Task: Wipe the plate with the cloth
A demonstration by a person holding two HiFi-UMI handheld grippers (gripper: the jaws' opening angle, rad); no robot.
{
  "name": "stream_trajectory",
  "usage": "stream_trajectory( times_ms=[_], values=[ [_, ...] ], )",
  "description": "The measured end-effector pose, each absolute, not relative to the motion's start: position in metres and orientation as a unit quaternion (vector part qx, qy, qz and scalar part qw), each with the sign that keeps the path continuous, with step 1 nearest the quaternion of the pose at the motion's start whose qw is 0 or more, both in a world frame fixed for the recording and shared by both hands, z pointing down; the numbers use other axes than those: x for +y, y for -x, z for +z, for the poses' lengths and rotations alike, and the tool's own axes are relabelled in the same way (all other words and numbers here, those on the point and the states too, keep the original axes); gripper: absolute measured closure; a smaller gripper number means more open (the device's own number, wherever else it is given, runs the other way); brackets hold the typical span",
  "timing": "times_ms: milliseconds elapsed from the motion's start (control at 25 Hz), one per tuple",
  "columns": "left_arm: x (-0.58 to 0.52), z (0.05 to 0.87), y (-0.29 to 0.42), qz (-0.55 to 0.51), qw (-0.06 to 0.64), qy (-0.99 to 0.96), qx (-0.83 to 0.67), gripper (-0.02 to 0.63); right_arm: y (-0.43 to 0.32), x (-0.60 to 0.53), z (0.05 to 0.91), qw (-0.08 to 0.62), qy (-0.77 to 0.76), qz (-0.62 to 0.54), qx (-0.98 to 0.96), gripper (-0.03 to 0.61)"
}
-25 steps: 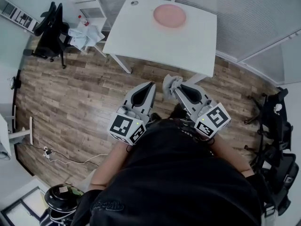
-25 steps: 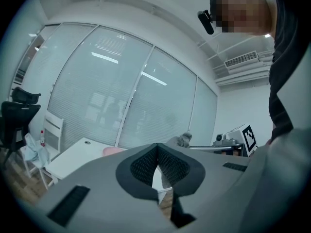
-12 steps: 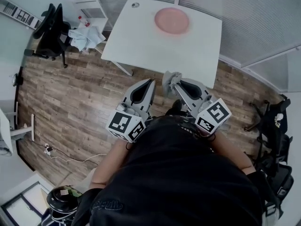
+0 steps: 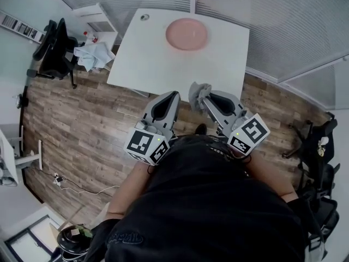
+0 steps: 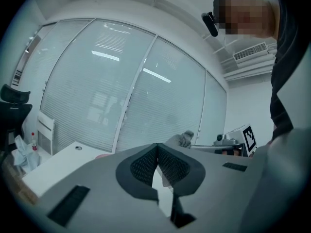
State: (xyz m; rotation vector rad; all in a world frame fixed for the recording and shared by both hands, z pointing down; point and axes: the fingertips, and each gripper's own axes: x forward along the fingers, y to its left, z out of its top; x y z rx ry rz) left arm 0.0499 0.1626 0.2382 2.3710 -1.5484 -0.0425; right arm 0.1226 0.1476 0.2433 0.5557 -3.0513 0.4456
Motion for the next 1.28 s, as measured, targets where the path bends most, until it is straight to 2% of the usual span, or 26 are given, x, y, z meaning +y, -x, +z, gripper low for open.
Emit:
stream_trajectory(
  times_ms=[640, 920, 1280],
  values=[
    [0.096, 0.25, -0.043, -0.014, 0.181, -0.86, -0.477, 0.598, -0.121, 0.096, 0.254, 0.006, -0.253, 0.158, -0.955, 0.537],
    [0.059, 0.255, -0.007, -0.004, 0.188, -0.881, -0.434, 0.598, -0.086, 0.066, 0.257, 0.002, -0.302, 0.162, -0.94, 0.537],
    [0.019, 0.261, 0.066, 0.016, 0.211, -0.902, -0.376, 0.595, -0.006, 0.031, 0.251, -0.001, -0.345, 0.155, -0.926, 0.537]
  ],
)
